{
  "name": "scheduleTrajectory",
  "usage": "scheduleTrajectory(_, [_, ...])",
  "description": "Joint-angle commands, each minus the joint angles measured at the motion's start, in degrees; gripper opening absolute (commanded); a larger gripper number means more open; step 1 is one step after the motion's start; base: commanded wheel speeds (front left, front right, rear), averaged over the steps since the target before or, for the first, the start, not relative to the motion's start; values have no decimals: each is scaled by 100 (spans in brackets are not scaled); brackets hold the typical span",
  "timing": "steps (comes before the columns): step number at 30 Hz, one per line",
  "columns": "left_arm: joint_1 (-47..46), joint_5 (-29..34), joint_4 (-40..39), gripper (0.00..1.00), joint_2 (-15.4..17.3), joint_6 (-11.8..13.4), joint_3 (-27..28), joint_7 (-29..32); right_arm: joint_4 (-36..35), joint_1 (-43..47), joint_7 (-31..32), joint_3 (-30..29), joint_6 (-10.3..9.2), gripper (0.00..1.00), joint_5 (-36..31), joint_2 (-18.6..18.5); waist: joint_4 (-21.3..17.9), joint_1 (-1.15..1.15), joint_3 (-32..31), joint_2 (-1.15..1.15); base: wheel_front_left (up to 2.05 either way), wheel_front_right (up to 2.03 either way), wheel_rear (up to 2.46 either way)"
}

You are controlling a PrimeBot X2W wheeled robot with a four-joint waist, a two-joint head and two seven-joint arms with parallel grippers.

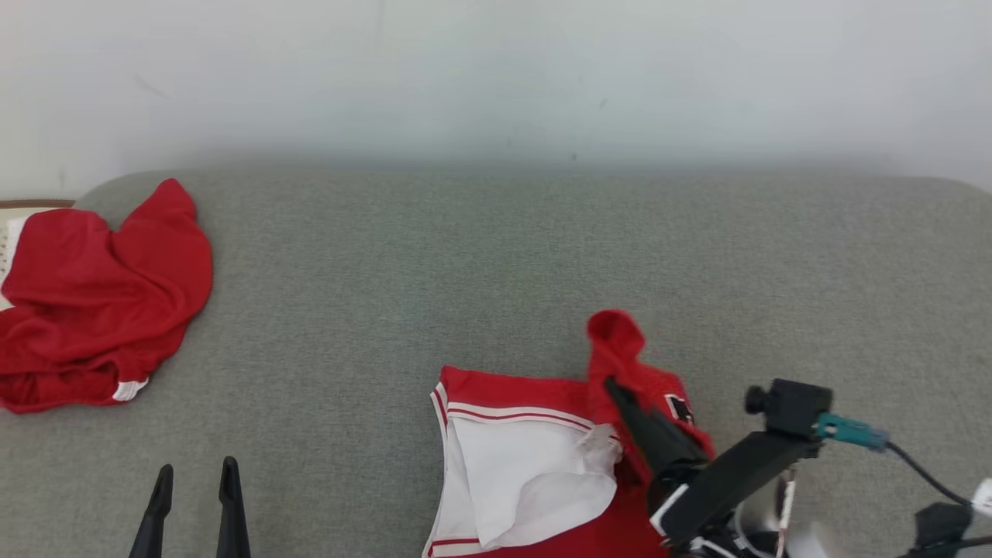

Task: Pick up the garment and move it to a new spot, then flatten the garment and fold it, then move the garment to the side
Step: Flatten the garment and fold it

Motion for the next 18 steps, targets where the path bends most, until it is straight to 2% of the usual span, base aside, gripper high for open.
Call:
scheduleTrajectory(1, [67,-16,16,100,-3,8,-18,-24,22,-31,4,55,3,0,14,19,74,0,-37,0,0,0,0])
scheduleTrajectory(6, [-3,-27,89,100,-2,10,-159,-24,359,-233,-107,324,3,0,-52,215,224,0,-55,0,0,0,0])
scheduleTrajectory(18, [-313,-38,321,100,-1,-93,-533,-24,1854,-1028,-692,804,3,0,-42,542,680,0,75,0,0,0,0])
